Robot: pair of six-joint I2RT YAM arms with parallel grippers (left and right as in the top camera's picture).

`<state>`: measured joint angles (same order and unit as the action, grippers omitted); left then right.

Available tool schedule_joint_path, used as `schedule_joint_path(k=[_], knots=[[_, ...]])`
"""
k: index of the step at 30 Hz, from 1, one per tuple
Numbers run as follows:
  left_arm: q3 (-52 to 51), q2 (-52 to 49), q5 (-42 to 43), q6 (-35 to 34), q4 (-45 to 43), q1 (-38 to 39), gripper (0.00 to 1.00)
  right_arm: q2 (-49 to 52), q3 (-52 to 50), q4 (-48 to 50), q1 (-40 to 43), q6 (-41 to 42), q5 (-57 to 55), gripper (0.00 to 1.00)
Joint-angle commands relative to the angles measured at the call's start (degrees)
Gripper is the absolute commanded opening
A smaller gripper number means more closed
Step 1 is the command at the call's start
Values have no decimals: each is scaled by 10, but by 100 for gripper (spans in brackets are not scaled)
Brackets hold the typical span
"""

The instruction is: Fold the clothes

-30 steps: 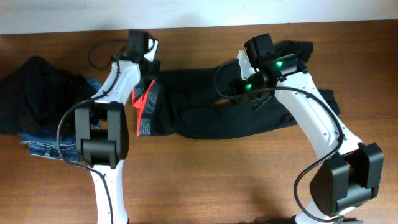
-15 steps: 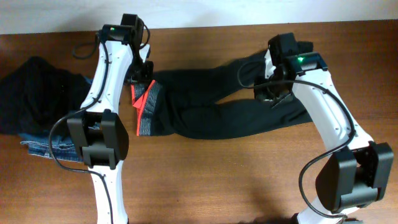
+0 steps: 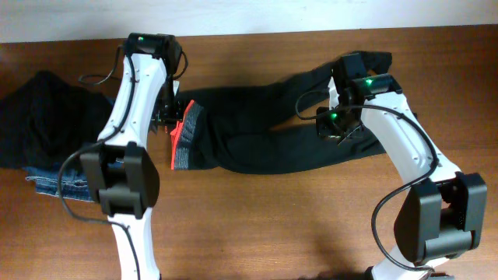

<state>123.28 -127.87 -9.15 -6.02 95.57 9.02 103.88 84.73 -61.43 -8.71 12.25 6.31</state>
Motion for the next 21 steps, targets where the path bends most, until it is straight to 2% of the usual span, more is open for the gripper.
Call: schedule_joint_path(k=[1,3,5,10,12,16,21], knots=[[-64,64,-9,-17,-58,10,38,4,-2,2,-3,5,7,25],[-110,65,9,-14,-101,6,40,4,-2,2,-3,5,7,28],[-186,65,68,12,-171,-6,40,4,-2,2,-3,5,7,33],[-354,65,180,31,-335,-50,43,4,-2,1,-3,5,7,60],[-397,65,215,45,-389,-66,44,5,-2,3,-3,5,7,66],[-436,65,236,59,-452,-83,45,12,-2,23,-3,5,7,68],[-436,65,256,83,-456,-76,45,24,-2,36,-3,5,9,68]])
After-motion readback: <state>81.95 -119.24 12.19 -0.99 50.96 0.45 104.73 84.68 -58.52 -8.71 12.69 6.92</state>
